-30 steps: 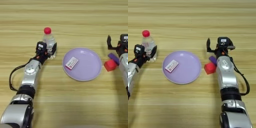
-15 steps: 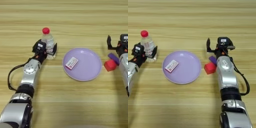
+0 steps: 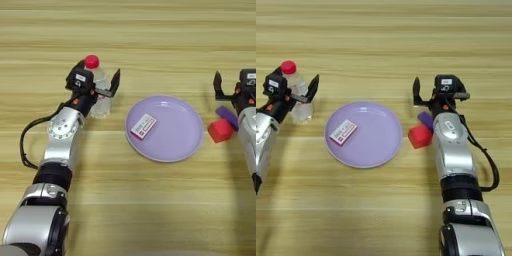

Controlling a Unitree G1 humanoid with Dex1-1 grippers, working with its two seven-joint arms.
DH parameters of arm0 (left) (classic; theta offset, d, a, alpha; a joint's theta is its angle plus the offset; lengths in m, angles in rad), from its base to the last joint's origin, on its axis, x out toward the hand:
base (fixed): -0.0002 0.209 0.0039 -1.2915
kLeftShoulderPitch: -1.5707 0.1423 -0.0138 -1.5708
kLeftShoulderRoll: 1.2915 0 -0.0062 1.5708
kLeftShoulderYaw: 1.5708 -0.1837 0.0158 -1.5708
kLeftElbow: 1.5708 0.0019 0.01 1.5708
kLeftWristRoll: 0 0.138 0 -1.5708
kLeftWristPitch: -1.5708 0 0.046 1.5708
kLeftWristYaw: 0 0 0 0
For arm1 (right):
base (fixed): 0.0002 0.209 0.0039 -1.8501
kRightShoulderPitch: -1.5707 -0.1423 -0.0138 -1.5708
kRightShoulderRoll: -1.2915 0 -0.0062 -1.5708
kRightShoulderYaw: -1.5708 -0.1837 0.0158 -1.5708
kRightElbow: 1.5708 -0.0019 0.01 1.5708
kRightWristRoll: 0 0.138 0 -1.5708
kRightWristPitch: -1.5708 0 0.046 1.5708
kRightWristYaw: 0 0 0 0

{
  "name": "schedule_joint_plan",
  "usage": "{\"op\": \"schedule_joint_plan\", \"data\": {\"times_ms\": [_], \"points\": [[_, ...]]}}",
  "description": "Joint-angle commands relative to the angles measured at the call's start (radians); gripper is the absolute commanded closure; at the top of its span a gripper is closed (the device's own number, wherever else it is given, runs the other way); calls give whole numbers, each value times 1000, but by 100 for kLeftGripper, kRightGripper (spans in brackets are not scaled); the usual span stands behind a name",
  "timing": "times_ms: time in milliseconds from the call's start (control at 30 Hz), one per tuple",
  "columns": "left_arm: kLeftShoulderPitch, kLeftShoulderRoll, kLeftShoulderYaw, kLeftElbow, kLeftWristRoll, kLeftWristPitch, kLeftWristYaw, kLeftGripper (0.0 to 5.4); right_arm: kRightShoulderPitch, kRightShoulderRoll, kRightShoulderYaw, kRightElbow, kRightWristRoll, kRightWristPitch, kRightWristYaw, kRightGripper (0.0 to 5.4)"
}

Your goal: Move the objects on the table

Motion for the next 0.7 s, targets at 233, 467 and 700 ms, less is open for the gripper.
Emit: {"op": "schedule_joint_plan", "data": {"times_ms": [233,467,700], "points": [[32,50,22,-228,-4,39,37,2,-12,2,4,7,-3,3,-6,0],[70,66,30,-457,-33,140,41,2,-14,4,5,7,-4,3,-10,0],[188,65,-90,-779,-27,333,0,2,-15,6,7,5,-5,4,-13,0]]}}
